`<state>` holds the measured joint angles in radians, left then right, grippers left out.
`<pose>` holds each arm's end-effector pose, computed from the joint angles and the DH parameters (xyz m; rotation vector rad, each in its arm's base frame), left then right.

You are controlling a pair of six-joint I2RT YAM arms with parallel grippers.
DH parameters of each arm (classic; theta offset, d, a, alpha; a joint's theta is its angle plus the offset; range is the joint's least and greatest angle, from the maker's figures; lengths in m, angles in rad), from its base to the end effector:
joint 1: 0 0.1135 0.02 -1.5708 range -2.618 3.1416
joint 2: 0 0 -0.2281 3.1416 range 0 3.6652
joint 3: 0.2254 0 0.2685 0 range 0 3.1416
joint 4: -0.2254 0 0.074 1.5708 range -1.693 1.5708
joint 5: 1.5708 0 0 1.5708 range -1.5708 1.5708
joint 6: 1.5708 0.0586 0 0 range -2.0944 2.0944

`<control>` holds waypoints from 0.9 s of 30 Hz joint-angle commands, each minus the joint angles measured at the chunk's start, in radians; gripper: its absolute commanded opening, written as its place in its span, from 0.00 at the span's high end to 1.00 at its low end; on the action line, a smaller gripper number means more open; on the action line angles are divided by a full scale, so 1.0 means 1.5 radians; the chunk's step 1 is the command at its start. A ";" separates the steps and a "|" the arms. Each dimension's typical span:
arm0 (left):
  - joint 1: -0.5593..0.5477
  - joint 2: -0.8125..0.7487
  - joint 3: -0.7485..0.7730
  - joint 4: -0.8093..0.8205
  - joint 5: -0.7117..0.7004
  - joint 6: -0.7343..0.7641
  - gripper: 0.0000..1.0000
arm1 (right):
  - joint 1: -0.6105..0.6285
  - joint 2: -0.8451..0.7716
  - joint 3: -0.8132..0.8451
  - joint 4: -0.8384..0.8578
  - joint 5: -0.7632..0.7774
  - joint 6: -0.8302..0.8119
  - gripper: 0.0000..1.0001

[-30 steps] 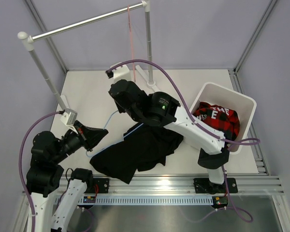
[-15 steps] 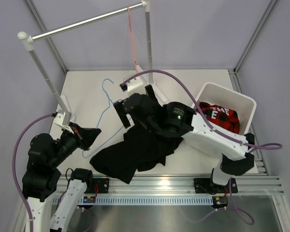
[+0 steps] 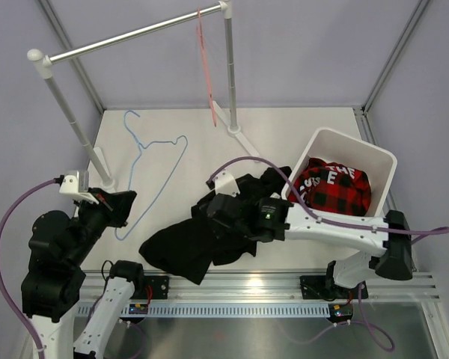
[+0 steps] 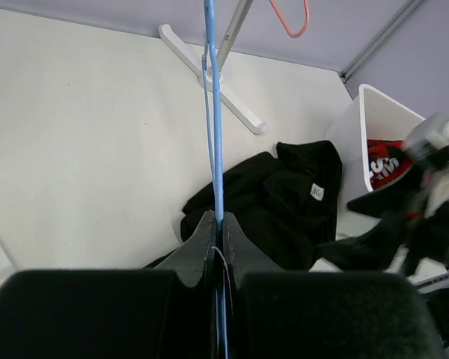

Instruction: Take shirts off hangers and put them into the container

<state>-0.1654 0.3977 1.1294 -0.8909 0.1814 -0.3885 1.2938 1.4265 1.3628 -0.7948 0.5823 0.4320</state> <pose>0.0913 -0.0260 0.4005 -0.0602 1.7596 -0.5626 0.1219 0.3111 0.2894 -0.7115 2.1479 0.1974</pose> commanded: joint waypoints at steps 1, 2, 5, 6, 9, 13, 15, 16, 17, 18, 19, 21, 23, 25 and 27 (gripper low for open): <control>0.002 0.032 0.038 0.034 -0.032 0.007 1.00 | -0.022 0.033 -0.078 0.124 -0.056 0.047 0.00; 0.002 0.033 0.041 0.035 -0.028 0.004 1.00 | -0.051 0.050 -0.105 0.134 -0.062 0.070 0.01; 0.001 0.030 0.049 0.032 -0.020 0.005 1.00 | -0.086 0.096 -0.123 0.131 -0.033 0.097 0.01; 0.002 0.029 0.049 0.028 -0.019 0.007 1.00 | -0.099 0.107 -0.122 0.127 -0.029 0.098 0.00; 0.001 0.027 0.048 0.020 -0.023 0.012 1.00 | -0.124 0.152 -0.115 0.119 -0.015 0.105 0.01; 0.001 0.025 0.049 0.019 -0.034 0.011 1.00 | -0.162 0.197 -0.125 0.142 -0.036 0.109 0.00; 0.001 0.032 0.052 0.019 -0.039 0.013 1.00 | -0.175 0.212 -0.137 0.166 -0.046 0.112 0.01; 0.001 0.034 0.053 0.019 -0.046 0.014 1.00 | -0.182 0.217 -0.142 0.172 -0.049 0.112 0.00; 0.002 0.037 0.053 0.019 -0.049 0.018 1.00 | -0.183 0.227 -0.145 0.181 -0.048 0.113 0.00; 0.001 0.043 0.053 0.019 -0.054 0.019 1.00 | -0.184 0.235 -0.145 0.183 -0.047 0.114 0.00; 0.001 0.045 0.054 0.018 -0.063 0.022 1.00 | -0.186 0.242 -0.142 0.185 -0.047 0.114 0.01; 0.001 0.049 0.057 0.018 -0.073 0.023 1.00 | -0.186 0.266 -0.142 0.193 -0.048 0.115 0.01; 0.001 0.054 0.059 0.018 -0.081 0.025 1.00 | -0.186 0.281 -0.152 0.221 -0.063 0.114 0.01; 0.001 0.058 0.062 0.017 -0.089 0.024 1.00 | -0.187 0.287 -0.163 0.239 -0.085 0.113 0.01; 0.001 0.060 0.066 0.015 -0.094 0.024 1.00 | -0.186 0.292 -0.170 0.262 -0.103 0.113 0.05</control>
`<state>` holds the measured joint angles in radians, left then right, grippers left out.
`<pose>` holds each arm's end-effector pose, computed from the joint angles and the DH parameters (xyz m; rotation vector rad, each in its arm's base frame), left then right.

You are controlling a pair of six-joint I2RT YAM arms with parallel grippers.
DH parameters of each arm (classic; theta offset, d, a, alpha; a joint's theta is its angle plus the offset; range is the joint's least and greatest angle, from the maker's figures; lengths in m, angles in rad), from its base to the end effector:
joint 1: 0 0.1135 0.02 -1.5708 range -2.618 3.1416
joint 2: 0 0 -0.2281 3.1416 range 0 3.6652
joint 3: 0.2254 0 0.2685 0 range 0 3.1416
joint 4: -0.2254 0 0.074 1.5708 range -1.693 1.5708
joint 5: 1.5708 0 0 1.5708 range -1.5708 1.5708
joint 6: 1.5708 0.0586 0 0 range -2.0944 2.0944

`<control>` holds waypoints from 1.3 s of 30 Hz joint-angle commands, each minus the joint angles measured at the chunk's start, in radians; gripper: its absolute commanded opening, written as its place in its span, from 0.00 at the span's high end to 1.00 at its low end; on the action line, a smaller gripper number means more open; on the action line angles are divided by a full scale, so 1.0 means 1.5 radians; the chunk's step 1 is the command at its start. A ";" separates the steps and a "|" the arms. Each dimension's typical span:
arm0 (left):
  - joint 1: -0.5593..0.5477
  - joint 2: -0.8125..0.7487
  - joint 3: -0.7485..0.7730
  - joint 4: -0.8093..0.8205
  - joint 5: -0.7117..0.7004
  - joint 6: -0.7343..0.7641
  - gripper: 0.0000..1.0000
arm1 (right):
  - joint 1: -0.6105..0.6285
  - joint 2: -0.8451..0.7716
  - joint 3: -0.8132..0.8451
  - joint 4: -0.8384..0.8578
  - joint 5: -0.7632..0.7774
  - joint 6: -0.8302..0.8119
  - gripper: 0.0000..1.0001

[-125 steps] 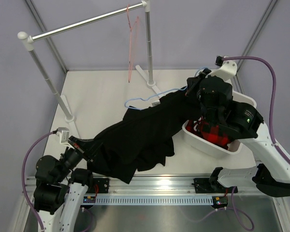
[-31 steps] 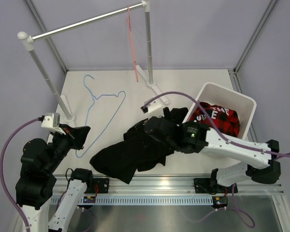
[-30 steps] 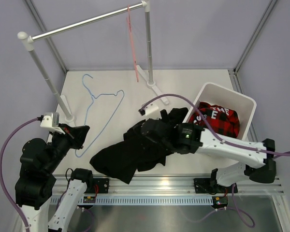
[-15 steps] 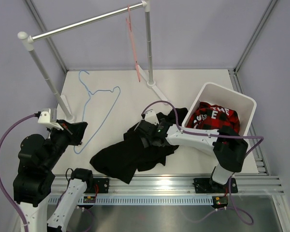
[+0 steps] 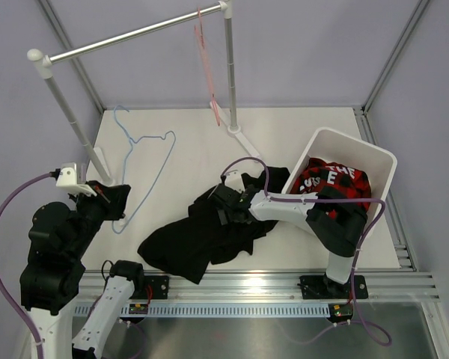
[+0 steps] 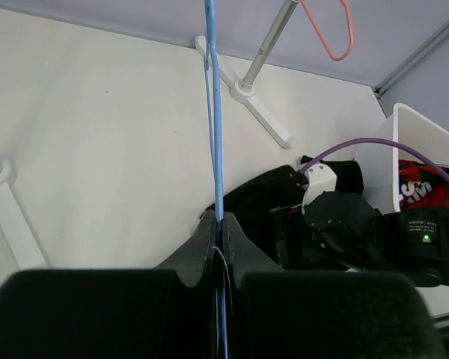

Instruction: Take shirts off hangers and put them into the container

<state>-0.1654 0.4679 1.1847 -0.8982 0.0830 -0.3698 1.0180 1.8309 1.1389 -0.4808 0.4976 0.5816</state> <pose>0.1023 -0.0220 0.4097 -0.1199 1.7703 -0.4617 0.2166 0.2977 0.0975 -0.4184 2.4819 -0.0815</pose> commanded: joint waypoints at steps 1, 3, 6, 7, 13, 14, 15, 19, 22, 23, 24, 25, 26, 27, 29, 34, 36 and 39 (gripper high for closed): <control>0.002 0.014 0.030 0.021 -0.032 0.011 1.00 | -0.002 0.022 -0.031 0.060 -0.053 0.013 0.09; 0.002 0.016 0.033 0.020 -0.034 0.012 1.00 | -0.002 0.020 -0.039 0.082 -0.065 0.016 0.28; 0.002 0.016 0.034 0.019 -0.036 0.012 1.00 | -0.003 0.023 -0.050 0.102 -0.075 0.015 0.52; 0.001 0.016 0.034 0.019 -0.038 0.012 1.00 | -0.003 0.026 -0.053 0.104 -0.076 0.015 0.62; 0.001 0.011 0.026 0.017 -0.042 0.014 1.00 | -0.002 0.008 -0.032 0.086 -0.055 -0.011 1.00; 0.001 0.009 0.020 0.017 -0.042 0.014 1.00 | -0.002 0.001 -0.026 0.080 -0.051 -0.017 1.00; 0.001 0.006 0.016 0.018 -0.042 0.013 1.00 | -0.002 -0.008 -0.020 0.077 -0.047 -0.023 1.00; 0.001 -0.003 -0.005 0.021 -0.042 0.011 1.00 | -0.002 -0.072 0.051 0.060 -0.066 -0.092 1.00; 0.001 -0.004 -0.014 0.021 -0.042 0.011 1.00 | -0.002 -0.110 0.151 0.018 -0.092 -0.143 1.00; 0.001 -0.006 -0.013 0.019 -0.043 0.011 1.00 | -0.001 -0.120 0.176 0.013 -0.098 -0.157 1.00; 0.002 -0.006 -0.012 0.018 -0.044 0.011 1.00 | -0.002 -0.128 0.228 0.009 -0.104 -0.171 1.00; 0.002 -0.007 -0.010 0.016 -0.045 0.014 1.00 | -0.003 -0.139 0.259 -0.013 -0.104 -0.198 1.00; 0.001 -0.010 -0.009 0.016 -0.046 0.015 1.00 | -0.010 -0.141 0.296 -0.030 -0.101 -0.211 1.00; 0.001 -0.009 -0.007 0.014 -0.046 0.017 1.00 | -0.015 -0.141 0.372 -0.047 -0.090 -0.220 1.00; 0.001 -0.008 -0.001 0.006 -0.051 0.021 1.00 | -0.029 -0.140 0.446 -0.099 -0.075 -0.261 1.00; 0.001 -0.010 0.011 -0.006 -0.048 0.025 1.00 | -0.125 -0.181 0.648 -0.154 0.048 -0.348 1.00; 0.001 -0.011 0.011 -0.006 -0.046 0.025 1.00 | -0.155 -0.209 0.684 -0.138 0.100 -0.378 1.00; 0.001 -0.009 0.008 -0.002 -0.037 0.023 1.00 | -0.188 -0.270 0.682 -0.052 0.184 -0.473 1.00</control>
<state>-0.1654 0.4587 1.1702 -0.9432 0.0269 -0.3538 0.7578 1.5288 2.1136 -0.6426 0.5777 0.0494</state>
